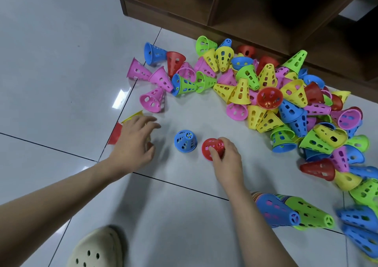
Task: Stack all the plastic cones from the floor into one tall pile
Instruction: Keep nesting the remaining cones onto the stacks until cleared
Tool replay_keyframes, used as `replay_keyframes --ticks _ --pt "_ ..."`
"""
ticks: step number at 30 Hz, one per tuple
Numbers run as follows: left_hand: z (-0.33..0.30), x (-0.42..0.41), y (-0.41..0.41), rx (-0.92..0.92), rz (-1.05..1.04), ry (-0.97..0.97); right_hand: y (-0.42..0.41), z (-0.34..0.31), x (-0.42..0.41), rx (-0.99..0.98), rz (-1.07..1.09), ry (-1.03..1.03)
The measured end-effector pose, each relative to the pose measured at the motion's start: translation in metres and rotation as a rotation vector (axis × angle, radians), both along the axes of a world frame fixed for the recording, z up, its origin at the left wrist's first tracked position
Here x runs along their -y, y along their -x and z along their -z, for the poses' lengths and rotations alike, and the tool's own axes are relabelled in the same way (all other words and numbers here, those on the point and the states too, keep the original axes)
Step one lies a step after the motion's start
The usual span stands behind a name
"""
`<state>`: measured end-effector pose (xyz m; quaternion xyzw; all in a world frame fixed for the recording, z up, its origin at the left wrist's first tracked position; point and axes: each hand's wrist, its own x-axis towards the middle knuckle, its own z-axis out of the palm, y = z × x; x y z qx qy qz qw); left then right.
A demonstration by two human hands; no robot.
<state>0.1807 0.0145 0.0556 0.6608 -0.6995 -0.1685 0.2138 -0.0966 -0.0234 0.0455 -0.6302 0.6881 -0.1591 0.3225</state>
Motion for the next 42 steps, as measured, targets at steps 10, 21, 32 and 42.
replay_keyframes --ticks 10,21,32,42 --pt "0.01 0.001 -0.04 -0.055 -0.206 -0.228 -0.024 -0.025 -0.029 0.102 0.115 0.375" --pt "0.01 0.012 -0.009 -0.194 -0.128 -0.272 -0.093 0.011 -0.08 0.206 -0.237 -0.042" --pt "0.006 0.03 -0.014 -0.275 -0.16 -0.318 -0.145 0.036 -0.051 0.04 -0.375 0.046" --pt "0.004 0.04 -0.023 -0.303 -0.215 -0.344 -0.119 0.034 -0.056 0.166 -0.229 0.05"
